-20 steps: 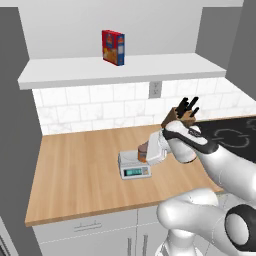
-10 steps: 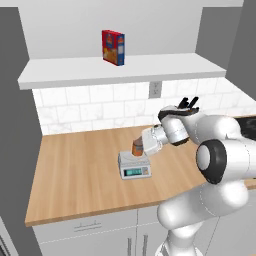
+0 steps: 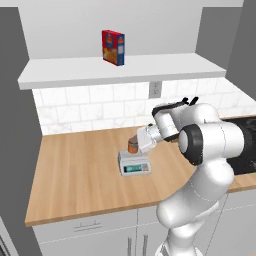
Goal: Pick the jam and place it on the digital scale for weighing, and close the cabinet.
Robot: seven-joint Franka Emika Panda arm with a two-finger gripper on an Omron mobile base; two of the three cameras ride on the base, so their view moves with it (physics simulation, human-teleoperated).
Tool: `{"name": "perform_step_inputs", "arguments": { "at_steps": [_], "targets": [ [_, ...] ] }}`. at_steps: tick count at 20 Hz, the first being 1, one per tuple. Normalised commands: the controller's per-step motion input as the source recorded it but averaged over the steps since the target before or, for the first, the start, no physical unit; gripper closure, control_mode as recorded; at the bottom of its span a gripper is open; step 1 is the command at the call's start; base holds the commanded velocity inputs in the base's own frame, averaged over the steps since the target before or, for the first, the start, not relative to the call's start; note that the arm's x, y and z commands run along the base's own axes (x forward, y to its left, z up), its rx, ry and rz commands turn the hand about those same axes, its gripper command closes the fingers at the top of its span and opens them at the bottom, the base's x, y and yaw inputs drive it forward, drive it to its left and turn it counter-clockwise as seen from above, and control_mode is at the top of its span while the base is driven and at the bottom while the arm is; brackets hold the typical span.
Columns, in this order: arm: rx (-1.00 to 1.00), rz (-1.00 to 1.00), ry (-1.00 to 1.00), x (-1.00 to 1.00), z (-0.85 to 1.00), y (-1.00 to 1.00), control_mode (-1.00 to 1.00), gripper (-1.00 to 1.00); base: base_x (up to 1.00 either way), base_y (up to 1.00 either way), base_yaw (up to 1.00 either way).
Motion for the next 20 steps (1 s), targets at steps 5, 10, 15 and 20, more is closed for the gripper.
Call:
{"name": "perform_step_inputs", "arguments": {
  "at_steps": [5,10,15,20],
  "targets": [
    [-0.02,-0.04,0.0,-0.09,-0.16,0.03,-1.0,1.0,0.0,0.0,0.0],
    [0.0,0.0,0.0,-0.42,0.0,0.0,-1.0,1.0,0.0,0.0,0.0],
    [0.0,0.0,-0.01,-0.18,0.0,0.0,-1.0,1.0,0.0,0.0,0.0],
    [0.0,0.0,0.0,-0.09,-0.01,0.0,-1.0,1.0,0.0,0.0,0.0]
  ]
}}
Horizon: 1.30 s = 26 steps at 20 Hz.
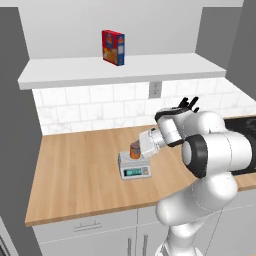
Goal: Pick the jam and place it on the digital scale for weighing, and close the cabinet.
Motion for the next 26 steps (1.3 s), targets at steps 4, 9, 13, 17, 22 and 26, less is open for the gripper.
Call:
{"name": "perform_step_inputs", "arguments": {
  "at_steps": [4,9,13,17,22,26],
  "targets": [
    [0.0,0.0,0.0,0.01,-0.04,0.0,-1.0,-1.0,0.0,0.0,0.0],
    [0.0,0.0,-0.03,0.0,0.0,0.0,-1.0,-1.0,0.0,0.0,0.0],
    [0.0,0.0,-0.09,0.0,0.0,0.0,-1.0,-1.0,0.0,0.0,0.0],
    [0.0,0.0,-0.08,-0.01,0.02,0.0,-1.0,-1.0,0.0,0.0,0.0],
    [0.01,0.0,-0.07,-0.07,0.1,-0.03,-1.0,-1.0,0.0,0.0,0.0],
    [0.09,0.0,-0.13,-0.37,0.18,-0.34,-1.0,-1.0,0.0,0.0,0.0]
  ]
}}
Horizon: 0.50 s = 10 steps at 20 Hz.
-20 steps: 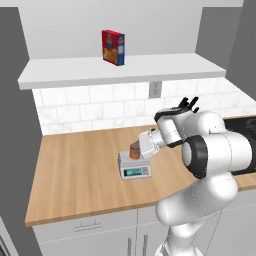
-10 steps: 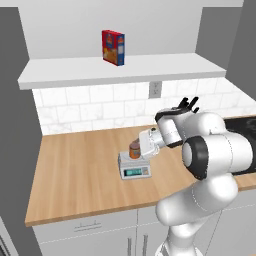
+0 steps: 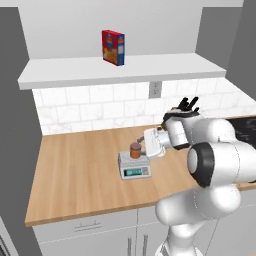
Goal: Pick the jam and place it on the digital scale for weighing, and close the cabinet.
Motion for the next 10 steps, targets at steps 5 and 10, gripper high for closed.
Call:
{"name": "perform_step_inputs", "arguments": {
  "at_steps": [5,10],
  "targets": [
    [0.12,0.0,-0.21,-0.52,0.21,-0.22,-1.0,-1.0,0.0,0.0,0.0],
    [0.19,0.0,-0.25,-0.54,0.17,-0.31,-1.0,-1.0,0.0,0.0,0.0]
  ]
}}
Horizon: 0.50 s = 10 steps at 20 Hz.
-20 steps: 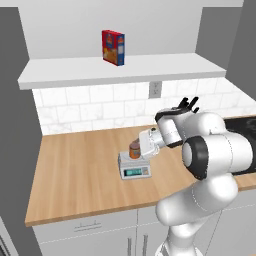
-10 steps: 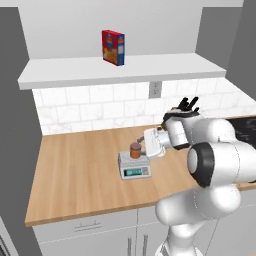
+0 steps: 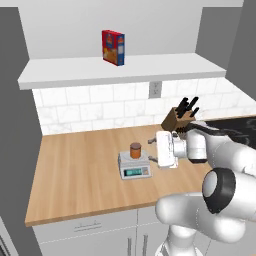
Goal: Pick the jam and place it on the digital scale for weighing, and close the cabinet.
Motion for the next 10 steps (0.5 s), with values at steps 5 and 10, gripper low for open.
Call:
{"name": "perform_step_inputs", "arguments": {
  "at_steps": [5,10],
  "targets": [
    [0.21,0.0,-0.23,-0.41,0.16,-0.45,-1.0,-1.0,0.0,0.0,0.0],
    [0.24,-0.03,-0.31,-0.3,0.53,-0.63,-1.0,-1.0,0.0,0.0,0.0]
  ]
}}
